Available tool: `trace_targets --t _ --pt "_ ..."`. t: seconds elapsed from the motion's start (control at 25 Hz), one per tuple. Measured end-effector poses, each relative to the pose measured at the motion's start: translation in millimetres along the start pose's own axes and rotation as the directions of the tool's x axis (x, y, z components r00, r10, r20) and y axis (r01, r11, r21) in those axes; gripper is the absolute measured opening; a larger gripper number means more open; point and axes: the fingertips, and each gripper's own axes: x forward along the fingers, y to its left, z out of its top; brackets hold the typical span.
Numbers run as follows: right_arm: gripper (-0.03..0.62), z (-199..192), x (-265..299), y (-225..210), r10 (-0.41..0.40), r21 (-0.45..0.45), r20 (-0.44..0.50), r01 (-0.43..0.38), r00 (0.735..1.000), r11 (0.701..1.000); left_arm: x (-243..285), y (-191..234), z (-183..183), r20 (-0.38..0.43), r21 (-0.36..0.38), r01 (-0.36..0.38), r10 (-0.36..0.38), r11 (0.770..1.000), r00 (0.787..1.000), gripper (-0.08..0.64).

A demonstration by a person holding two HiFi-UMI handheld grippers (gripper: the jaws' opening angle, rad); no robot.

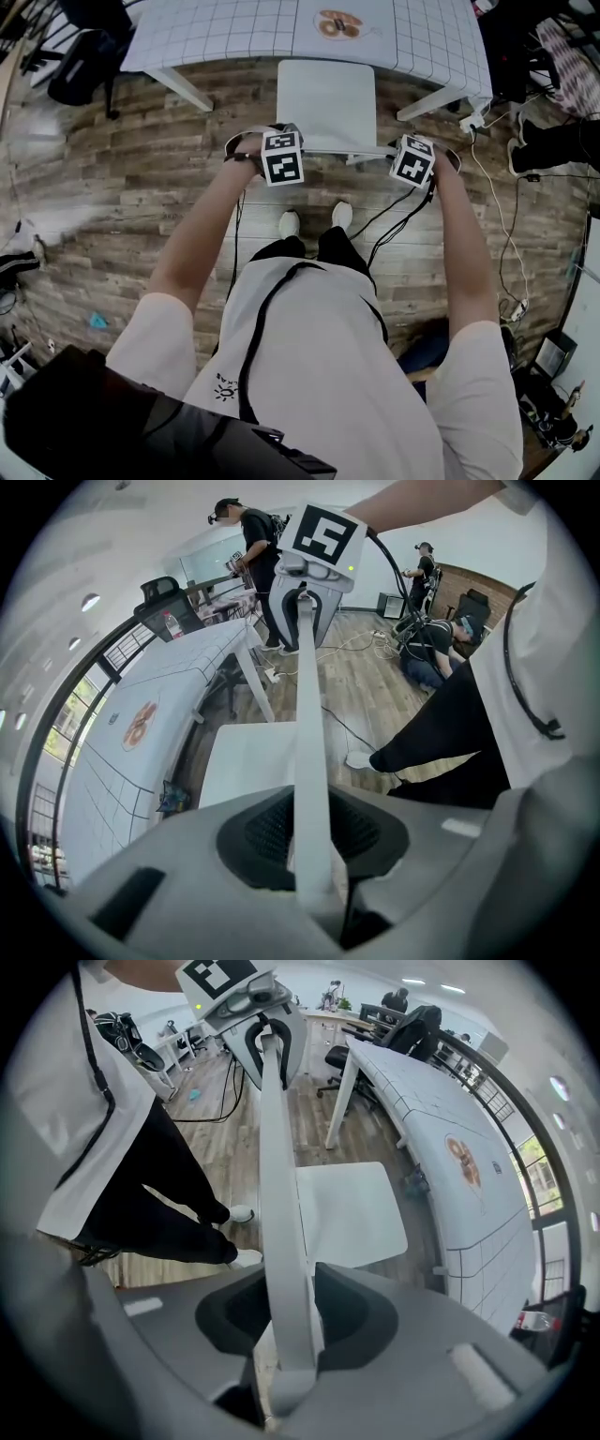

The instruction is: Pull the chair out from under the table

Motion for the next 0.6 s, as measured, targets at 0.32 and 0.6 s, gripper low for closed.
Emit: trace_targets --t 0.32,0.6 --pt "0.097 -2.5 -1.9 2.9 -0.009 -0.081 0.049 0.013 0.999 0.997 5.5 0.7 1.4 -0.066 -0.017 -0.024 0.023 1.000 0.998 0.087" --pt "0.084 -5.6 -3.7 2.3 0.007 -0.133 0.092 0.006 0.996 0.991 10.1 3.0 1.1 -0.113 -0.004 -0.037 0.036 0.999 0.993 0.087"
